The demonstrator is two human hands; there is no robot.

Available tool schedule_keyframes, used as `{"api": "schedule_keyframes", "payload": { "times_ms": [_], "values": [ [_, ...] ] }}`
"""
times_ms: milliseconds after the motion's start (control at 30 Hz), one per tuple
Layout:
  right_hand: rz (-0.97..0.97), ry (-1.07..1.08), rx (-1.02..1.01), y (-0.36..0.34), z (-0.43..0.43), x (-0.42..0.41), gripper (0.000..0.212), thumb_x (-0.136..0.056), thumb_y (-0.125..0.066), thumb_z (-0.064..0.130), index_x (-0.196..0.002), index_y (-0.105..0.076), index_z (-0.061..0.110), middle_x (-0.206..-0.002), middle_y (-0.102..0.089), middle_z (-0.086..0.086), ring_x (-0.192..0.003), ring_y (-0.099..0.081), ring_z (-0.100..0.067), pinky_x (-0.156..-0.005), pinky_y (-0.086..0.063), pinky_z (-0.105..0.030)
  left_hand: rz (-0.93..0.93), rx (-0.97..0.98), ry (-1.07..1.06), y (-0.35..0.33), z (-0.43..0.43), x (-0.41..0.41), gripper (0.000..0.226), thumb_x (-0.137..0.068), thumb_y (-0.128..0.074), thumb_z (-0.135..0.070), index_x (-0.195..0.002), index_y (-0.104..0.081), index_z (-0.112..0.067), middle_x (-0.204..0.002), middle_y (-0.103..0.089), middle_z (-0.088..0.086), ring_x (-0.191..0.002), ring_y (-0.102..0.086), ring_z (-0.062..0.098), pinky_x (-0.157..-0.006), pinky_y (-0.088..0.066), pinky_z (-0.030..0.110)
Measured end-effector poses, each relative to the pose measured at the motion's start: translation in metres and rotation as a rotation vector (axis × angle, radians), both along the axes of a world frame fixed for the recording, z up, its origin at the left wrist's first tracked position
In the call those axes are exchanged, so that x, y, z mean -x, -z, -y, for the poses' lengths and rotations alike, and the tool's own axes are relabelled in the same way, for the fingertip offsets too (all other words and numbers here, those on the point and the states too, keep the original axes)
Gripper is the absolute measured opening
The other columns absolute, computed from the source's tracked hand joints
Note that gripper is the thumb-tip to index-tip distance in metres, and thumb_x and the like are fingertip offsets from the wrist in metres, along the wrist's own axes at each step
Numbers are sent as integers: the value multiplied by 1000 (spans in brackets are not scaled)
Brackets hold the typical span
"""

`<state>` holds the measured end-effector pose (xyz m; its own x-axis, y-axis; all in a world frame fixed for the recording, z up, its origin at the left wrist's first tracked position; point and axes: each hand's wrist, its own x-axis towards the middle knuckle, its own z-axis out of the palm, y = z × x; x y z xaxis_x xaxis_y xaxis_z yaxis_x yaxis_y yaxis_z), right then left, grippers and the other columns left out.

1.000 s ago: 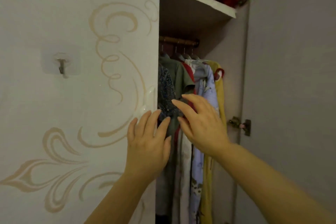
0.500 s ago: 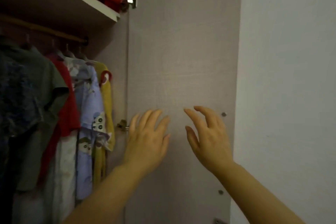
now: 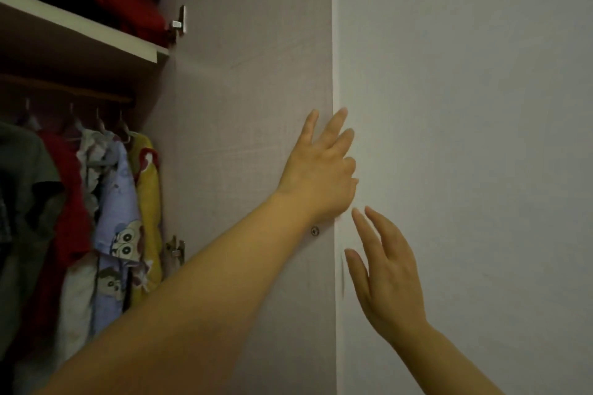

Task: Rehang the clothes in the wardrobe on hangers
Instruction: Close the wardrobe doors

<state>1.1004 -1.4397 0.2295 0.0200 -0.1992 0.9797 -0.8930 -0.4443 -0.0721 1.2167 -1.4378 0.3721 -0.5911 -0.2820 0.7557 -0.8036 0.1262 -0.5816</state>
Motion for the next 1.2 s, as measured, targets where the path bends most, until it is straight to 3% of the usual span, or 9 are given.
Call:
{"api": "schedule_keyframes", "payload": {
  "times_ms": [100, 233, 400, 500, 767, 900, 1033, 1133, 1200],
  "values": [
    [-22, -106, -10, 7, 11, -5, 48, -101, -17, 43, -143, -27, 22, -142, -44, -9, -130, -38, -24, -103, -33, -45, 33, 39, -39, 2, -1, -5, 41, -97, -30, -37, -115, -63, -20, -150, -32, 5, -145, 3, 25, -104, 23, 48],
    [-16, -222, -4, 12, 14, -17, 46, -101, -12, 43, -145, -14, 28, -146, -30, 0, -134, -31, -21, -108, -28, -39, 59, 108, -93, 2, -21, -19, 42, -96, -30, -38, -112, -65, -21, -143, -43, 4, -144, -9, 24, -105, 22, 47],
    [-43, -411, 43, 9, -7, -55, 47, -102, -13, 41, -144, -19, 21, -143, -31, -3, -131, -32, -22, -107, -24, -32, 80, 180, -103, 5, -57, -57, 41, -92, -33, -36, -102, -70, -21, -130, -57, 5, -138, -32, 27, -111, -3, 54],
    [-61, -553, 61, 9, -23, -93, 48, -101, -13, 41, -144, -18, 19, -145, -30, -4, -132, -31, -20, -108, -24, -30, 106, 212, -144, 5, -81, -95, 37, -92, -38, -35, -103, -70, -20, -127, -59, 6, -135, -36, 30, -109, -12, 58],
    [-104, -852, 124, 16, -62, -219, 47, -101, -20, 41, -144, -24, 21, -149, -28, -12, -135, -31, -17, -110, -29, -30, 120, 261, -375, 11, -146, -213, 38, -92, -38, -33, -109, -68, -17, -131, -56, 10, -133, -38, 33, -110, -16, 54],
    [-91, -890, 158, 13, -76, -286, 46, -101, -21, 40, -138, -35, 16, -142, -35, -19, -128, -38, -23, -99, -40, -46, 124, 253, -576, 14, -166, -274, 39, -92, -40, -33, -115, -67, -18, -136, -52, 9, -132, -39, 33, -108, -22, 59],
    [-49, -859, 152, 13, -82, -348, 49, -101, -22, 32, -131, -51, 6, -134, -45, -29, -122, -50, -39, -92, -47, -49, 108, 245, -661, 18, -167, -329, 41, -92, -39, -32, -122, -63, -20, -137, -50, 8, -130, -41, 33, -104, -25, 60],
    [-68, -761, 154, 12, -78, -386, 45, -101, -20, 30, -131, -45, 7, -131, -49, -30, -116, -55, -40, -89, -51, -48, 50, 210, -701, 21, -158, -366, 43, -94, -34, -32, -126, -59, -21, -140, -48, 4, -132, -40, 31, -106, -25, 57],
    [-68, -710, 172, 12, -71, -410, 40, -99, -30, 29, -131, -42, 8, -131, -49, -29, -117, -54, -39, -88, -52, -47, -12, 178, -703, 25, -150, -388, 45, -93, -31, -32, -129, -57, -22, -142, -46, 2, -134, -38, 29, -108, -23, 56]
  ]
}}
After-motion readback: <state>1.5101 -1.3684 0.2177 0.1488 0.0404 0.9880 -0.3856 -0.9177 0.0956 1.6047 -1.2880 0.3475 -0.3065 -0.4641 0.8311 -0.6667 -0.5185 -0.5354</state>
